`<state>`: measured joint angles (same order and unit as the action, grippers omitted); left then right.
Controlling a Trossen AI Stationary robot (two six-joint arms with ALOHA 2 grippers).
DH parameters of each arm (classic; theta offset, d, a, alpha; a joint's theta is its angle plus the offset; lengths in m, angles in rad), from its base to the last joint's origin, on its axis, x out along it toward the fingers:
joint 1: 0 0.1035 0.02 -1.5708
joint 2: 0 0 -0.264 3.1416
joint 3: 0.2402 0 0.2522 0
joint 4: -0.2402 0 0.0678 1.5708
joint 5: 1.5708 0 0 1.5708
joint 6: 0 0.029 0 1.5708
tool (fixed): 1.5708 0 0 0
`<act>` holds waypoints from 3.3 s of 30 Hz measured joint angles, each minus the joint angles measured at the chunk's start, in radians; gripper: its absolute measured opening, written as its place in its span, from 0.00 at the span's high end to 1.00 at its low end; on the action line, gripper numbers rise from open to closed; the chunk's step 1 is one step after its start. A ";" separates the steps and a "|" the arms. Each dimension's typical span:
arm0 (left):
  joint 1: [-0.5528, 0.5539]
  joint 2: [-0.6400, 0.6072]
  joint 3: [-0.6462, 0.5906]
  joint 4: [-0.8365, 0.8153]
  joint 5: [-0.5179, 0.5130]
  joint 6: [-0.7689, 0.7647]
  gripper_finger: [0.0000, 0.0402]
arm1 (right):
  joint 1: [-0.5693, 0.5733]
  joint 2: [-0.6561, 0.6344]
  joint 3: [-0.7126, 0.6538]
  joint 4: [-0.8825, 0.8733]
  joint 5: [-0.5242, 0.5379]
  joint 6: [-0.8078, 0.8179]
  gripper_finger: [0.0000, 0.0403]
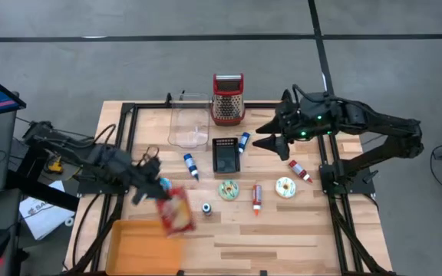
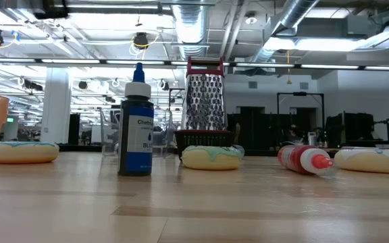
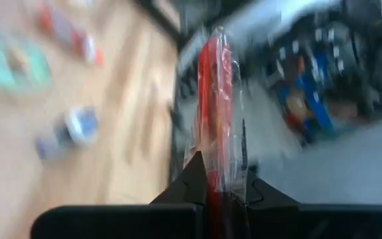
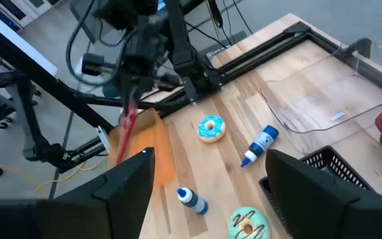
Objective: Pick & Place Food Item
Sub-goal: Put the popcorn bag into the orange bin, then put the blue donut into the black bin
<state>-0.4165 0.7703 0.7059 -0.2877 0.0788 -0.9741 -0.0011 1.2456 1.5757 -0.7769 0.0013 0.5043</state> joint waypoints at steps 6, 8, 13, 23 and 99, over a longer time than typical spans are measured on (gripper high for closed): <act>-0.242 -0.012 0.000 -0.263 -0.039 -0.216 0.99 | 0.037 0.010 0.000 -0.009 0.015 0.025 0.31; -0.306 0.007 0.000 -0.299 -0.046 -0.260 0.99 | 0.058 0.018 0.000 -0.012 0.030 0.036 0.31; -0.407 0.080 0.000 -0.323 0.021 -0.266 0.99 | 0.097 0.033 0.000 -0.015 0.055 0.059 0.31; -0.447 0.233 0.000 -0.149 -0.200 -0.294 0.99 | 0.107 0.040 0.000 -0.001 0.060 0.075 0.31; 0.326 0.127 0.104 -0.911 -0.202 0.123 0.28 | 0.340 0.076 0.000 -0.238 0.338 0.363 0.31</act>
<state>-0.0909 0.8978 0.8098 -1.1985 -0.1228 -0.8507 0.3391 1.3212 1.5753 -1.0147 0.3390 0.8674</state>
